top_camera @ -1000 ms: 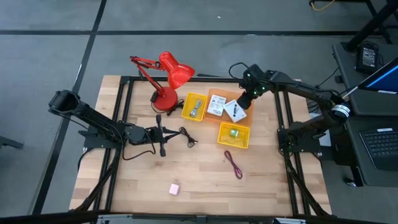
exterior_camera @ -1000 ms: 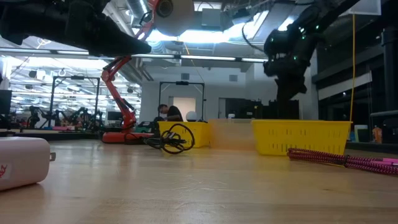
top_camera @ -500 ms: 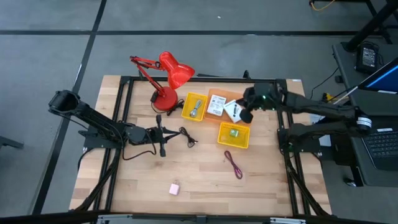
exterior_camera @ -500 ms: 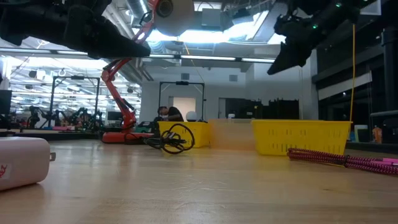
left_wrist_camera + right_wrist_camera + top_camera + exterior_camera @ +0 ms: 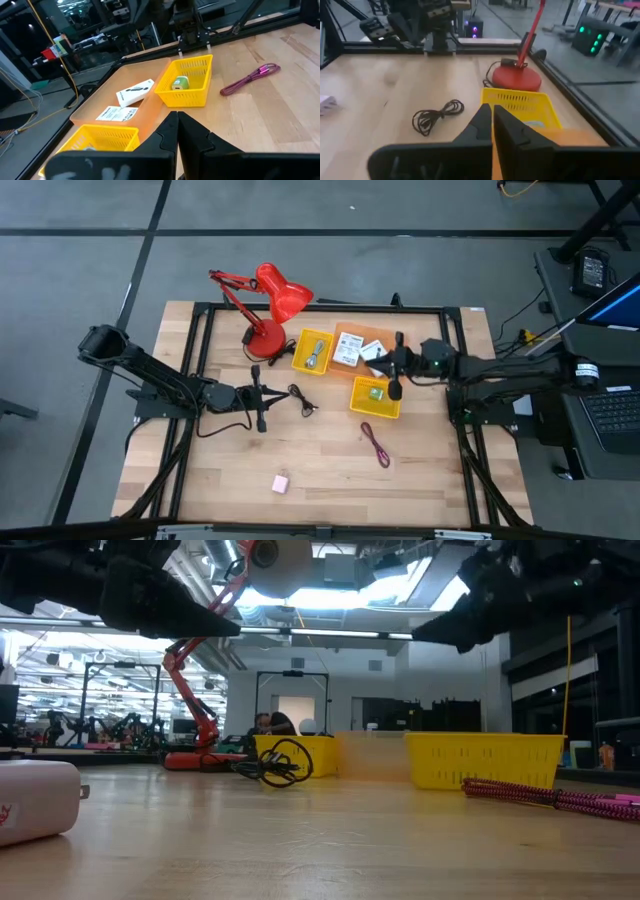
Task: Pick and place items into bin
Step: Put the black cable into the left yellow basket
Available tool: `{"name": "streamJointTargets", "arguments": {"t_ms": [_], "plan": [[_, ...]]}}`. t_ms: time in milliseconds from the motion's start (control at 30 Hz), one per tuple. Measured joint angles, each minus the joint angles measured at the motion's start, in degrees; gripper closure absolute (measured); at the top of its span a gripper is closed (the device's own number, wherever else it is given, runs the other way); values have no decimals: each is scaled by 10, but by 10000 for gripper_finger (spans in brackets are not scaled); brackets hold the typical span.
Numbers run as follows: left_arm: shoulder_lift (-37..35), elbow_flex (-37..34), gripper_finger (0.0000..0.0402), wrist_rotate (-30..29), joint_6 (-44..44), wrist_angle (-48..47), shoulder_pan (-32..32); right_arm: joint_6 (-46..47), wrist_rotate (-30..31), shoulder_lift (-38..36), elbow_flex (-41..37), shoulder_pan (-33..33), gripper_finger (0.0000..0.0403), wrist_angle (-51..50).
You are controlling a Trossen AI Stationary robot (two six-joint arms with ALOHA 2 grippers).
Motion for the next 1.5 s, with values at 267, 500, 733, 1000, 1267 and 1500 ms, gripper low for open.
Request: {"name": "streamJointTargets", "arguments": {"t_ms": [267, 500, 733, 1000, 1267, 1500], "plan": [[0, 0, 396, 0, -5, -7, 0, 29, 0, 2, -63, 3, 397, 76], [0, 6, 399, 35, -30, -23, 0, 27, 0, 3, -65, 3, 397, 106], [7, 101, 400, 8, -47, -215, 0, 29, 0, 3, -65, 3, 397, 104], [60, 182, 400, 13, -112, -308, 2, 30, 0, 3, -64, 3, 397, 104], [154, 293, 398, 68, -115, -440, 26, 31, 0, 3, -64, 3, 397, 104], [200, 329, 392, 82, -111, -498, 40, 46, -2, 4, -64, 3, 397, 98]]}}
